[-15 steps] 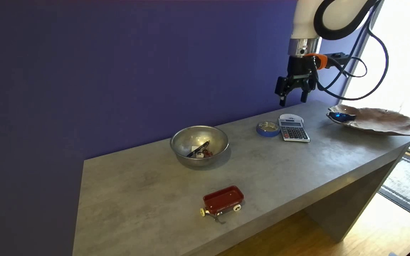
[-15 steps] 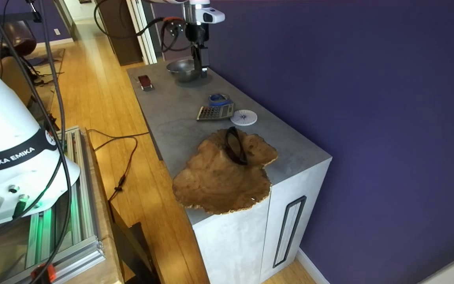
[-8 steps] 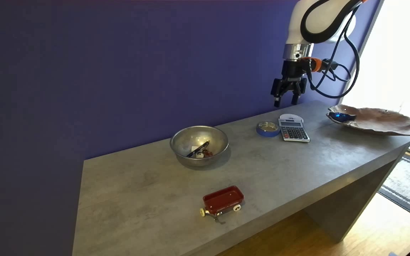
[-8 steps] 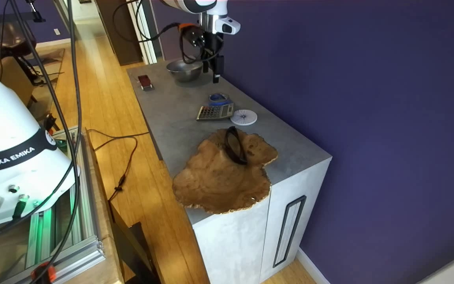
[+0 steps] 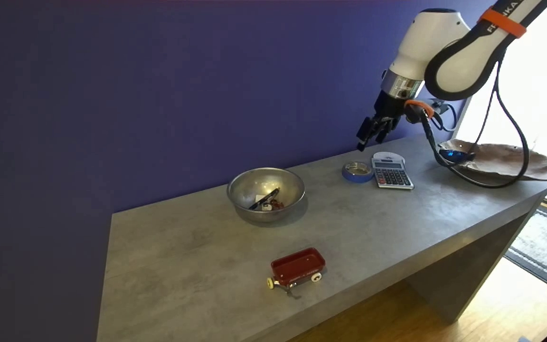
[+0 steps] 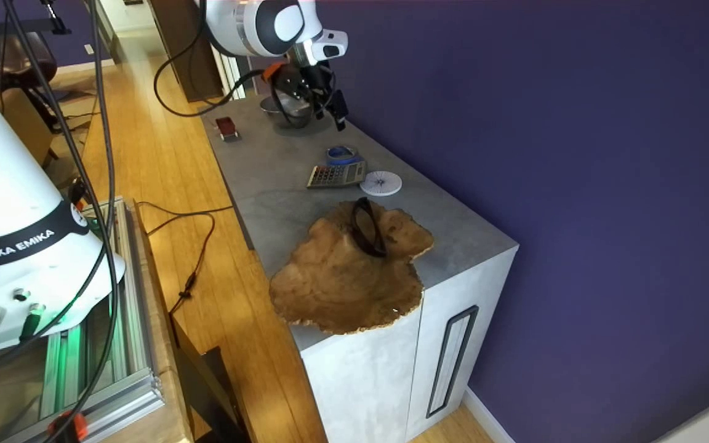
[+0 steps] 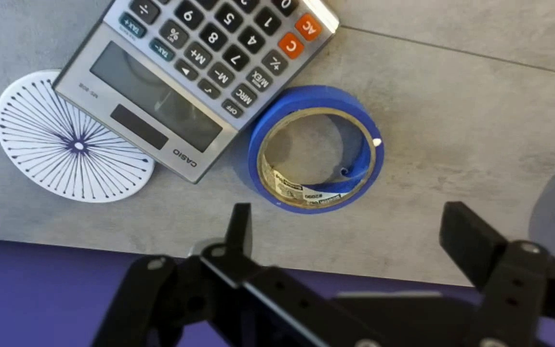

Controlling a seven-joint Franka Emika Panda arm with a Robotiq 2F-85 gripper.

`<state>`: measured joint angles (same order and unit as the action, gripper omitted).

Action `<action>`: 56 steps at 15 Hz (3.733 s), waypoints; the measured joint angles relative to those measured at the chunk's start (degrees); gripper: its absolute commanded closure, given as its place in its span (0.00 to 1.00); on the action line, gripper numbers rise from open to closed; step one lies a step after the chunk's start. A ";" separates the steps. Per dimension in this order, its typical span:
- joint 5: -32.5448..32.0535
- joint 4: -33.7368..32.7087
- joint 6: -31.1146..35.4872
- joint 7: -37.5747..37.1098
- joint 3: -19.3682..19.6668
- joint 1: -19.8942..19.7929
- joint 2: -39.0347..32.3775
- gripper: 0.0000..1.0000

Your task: Put the blue seal tape in the key bowl

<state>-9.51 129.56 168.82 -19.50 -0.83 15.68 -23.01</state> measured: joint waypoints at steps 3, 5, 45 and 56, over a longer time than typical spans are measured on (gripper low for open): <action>-1.46 3.75 4.39 -3.93 6.44 6.09 1.01 0.00; -1.40 3.98 4.11 -3.62 7.05 6.69 1.36 0.00; 3.59 -16.10 -5.31 31.09 -8.45 -13.45 -15.87 0.36; 3.47 -19.24 -5.33 30.94 -6.28 -10.89 -18.87 1.00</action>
<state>-6.03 110.33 163.49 11.44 -7.11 4.79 -41.88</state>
